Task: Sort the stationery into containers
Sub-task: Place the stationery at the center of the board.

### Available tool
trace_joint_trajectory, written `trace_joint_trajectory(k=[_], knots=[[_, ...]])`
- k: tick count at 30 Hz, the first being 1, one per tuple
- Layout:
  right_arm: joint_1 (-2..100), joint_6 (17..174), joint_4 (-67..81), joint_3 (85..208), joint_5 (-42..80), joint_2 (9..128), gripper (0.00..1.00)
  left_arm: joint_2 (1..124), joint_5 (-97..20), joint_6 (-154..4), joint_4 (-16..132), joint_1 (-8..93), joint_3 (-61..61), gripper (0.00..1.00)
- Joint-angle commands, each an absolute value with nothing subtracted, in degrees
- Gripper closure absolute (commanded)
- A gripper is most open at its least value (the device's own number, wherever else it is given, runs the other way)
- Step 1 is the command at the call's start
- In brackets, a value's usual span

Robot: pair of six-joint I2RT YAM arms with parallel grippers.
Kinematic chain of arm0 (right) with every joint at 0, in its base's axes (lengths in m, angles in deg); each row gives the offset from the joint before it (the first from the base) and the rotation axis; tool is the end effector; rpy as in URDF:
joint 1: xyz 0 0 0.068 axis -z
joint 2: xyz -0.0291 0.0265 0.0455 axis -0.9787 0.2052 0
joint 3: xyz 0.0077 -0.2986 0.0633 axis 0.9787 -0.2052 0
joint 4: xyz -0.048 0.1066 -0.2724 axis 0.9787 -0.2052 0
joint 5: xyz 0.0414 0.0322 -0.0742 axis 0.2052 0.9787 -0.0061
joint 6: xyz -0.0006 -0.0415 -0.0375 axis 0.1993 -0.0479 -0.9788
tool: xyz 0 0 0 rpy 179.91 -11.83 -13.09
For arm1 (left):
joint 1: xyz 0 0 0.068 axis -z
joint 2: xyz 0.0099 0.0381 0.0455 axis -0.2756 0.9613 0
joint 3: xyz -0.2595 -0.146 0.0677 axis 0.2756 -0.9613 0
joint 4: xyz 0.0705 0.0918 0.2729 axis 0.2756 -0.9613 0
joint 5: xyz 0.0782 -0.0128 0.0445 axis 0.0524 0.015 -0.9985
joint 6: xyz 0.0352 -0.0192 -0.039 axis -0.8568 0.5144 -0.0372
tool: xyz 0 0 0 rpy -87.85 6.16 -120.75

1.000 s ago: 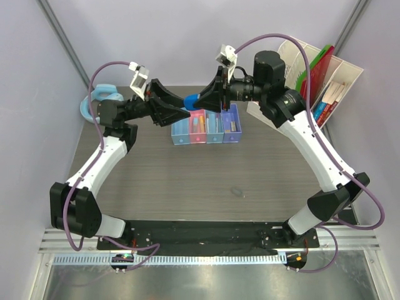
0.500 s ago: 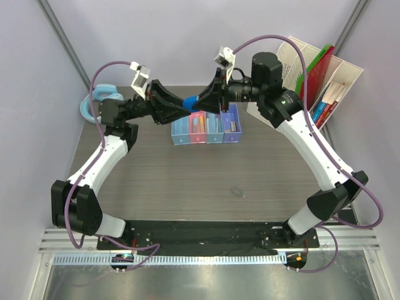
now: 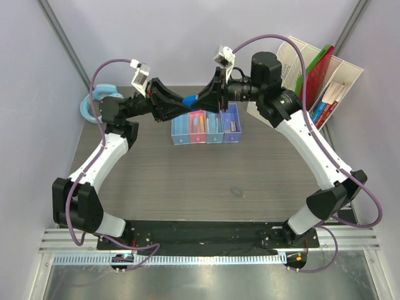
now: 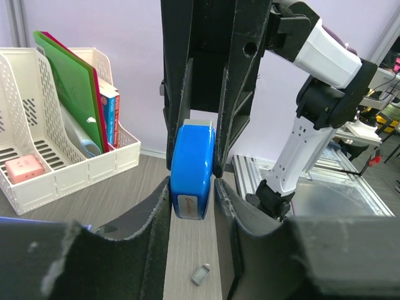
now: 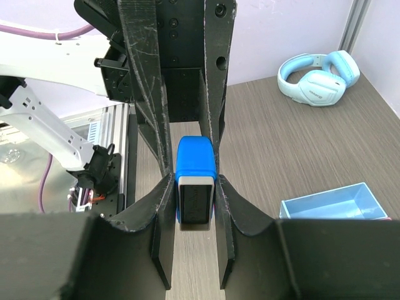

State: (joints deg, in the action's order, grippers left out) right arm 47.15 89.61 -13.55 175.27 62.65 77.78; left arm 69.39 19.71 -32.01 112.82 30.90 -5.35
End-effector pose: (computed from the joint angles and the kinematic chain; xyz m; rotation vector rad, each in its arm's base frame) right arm 0.3067 0.2192 0.5291 -1.0954 1.3986 1.1488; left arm 0.3159 -0.1207 0.4494 0.8603 1.1930 -1.4958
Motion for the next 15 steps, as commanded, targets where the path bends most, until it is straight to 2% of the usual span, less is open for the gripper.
trace_joint_trajectory(k=[1,6,12,15], knots=[[46.78,90.46,-11.52,175.72,62.98,78.42,0.99,69.02,19.07,-31.1,115.7,30.94,-2.96,0.64],[46.69,90.37,-11.52,175.9,62.98,78.86,0.99,68.85,19.15,-30.93,115.88,30.94,-2.96,0.65],[46.61,90.72,-11.52,175.99,62.89,78.86,0.99,68.93,19.15,-31.01,116.14,30.94,-3.14,0.75],[46.61,90.81,-11.52,176.16,62.8,78.86,0.99,68.93,18.98,-30.84,116.05,30.94,-3.22,0.97]])
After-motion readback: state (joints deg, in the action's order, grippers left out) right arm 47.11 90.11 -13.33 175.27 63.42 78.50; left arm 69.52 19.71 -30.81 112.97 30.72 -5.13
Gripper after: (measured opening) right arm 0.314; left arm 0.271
